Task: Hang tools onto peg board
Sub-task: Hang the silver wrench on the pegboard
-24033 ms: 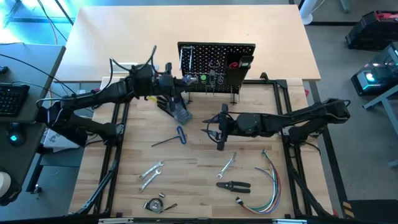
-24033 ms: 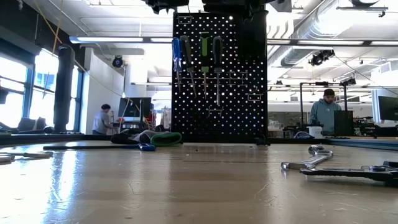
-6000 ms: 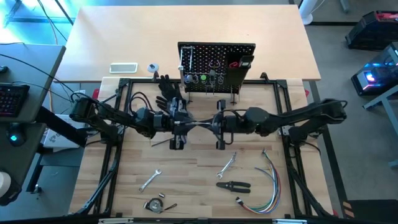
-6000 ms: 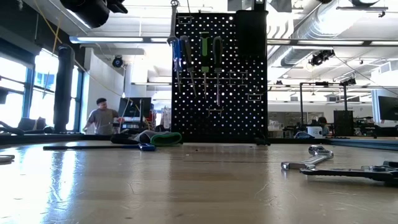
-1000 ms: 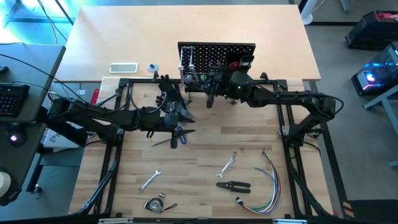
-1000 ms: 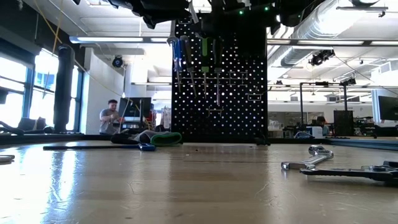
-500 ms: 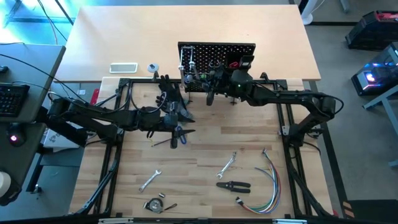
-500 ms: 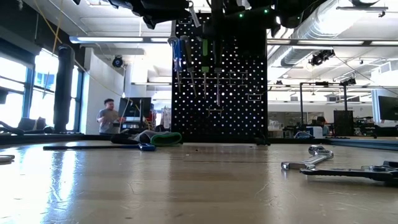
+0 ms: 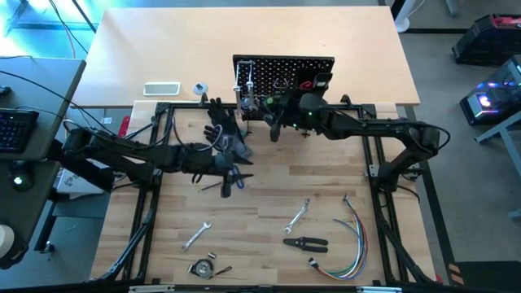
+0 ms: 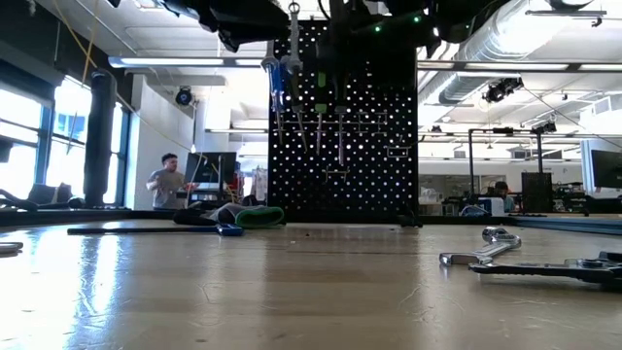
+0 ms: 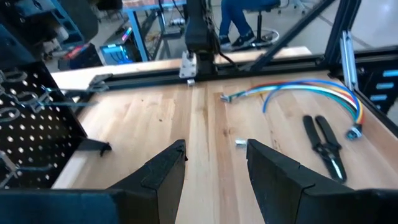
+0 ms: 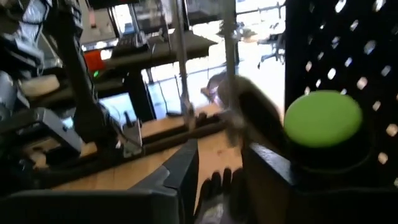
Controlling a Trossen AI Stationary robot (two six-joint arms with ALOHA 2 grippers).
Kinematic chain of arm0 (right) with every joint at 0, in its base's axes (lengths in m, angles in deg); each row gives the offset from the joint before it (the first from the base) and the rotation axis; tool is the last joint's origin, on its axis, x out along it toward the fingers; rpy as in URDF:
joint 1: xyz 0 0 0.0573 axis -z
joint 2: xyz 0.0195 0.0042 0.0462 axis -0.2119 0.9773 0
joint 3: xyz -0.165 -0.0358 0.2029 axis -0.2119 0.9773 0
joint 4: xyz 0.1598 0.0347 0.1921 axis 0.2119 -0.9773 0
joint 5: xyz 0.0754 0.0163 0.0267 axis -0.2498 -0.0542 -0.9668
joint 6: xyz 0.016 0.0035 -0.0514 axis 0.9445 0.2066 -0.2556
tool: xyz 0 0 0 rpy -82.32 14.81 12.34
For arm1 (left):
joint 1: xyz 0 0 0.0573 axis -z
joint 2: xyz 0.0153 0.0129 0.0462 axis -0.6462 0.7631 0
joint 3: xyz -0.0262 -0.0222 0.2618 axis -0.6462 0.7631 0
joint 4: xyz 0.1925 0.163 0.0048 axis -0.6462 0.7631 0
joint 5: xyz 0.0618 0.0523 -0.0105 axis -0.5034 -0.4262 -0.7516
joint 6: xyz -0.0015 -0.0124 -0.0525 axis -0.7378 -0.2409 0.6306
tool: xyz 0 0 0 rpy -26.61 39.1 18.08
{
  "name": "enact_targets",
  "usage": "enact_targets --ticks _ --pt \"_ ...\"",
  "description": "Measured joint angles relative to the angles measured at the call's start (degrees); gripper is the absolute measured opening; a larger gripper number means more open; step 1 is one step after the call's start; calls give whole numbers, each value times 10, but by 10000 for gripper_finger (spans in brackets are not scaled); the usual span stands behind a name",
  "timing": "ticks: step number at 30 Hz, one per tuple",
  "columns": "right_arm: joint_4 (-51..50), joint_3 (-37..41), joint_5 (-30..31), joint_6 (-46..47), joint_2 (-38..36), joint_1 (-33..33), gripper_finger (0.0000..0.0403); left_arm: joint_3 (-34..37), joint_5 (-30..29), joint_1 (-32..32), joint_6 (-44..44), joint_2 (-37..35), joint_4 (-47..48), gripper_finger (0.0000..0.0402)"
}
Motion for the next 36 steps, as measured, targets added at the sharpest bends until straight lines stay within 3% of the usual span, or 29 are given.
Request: enact_targets --ticks 10,20,27,36 --pt "-140 0 5 0 -68 -51 134 0 -4 40 3 0 76 162" --pt "-336 0 55 18 -134 -137 134 0 -4 78 13 33 107 162" --pt "-478 12 46 41 -139 -216 134 0 -3 84 24 140 59 162" --pt "-408 151 37 55 -138 -318 134 0 -3 81 27 288 -119 162"
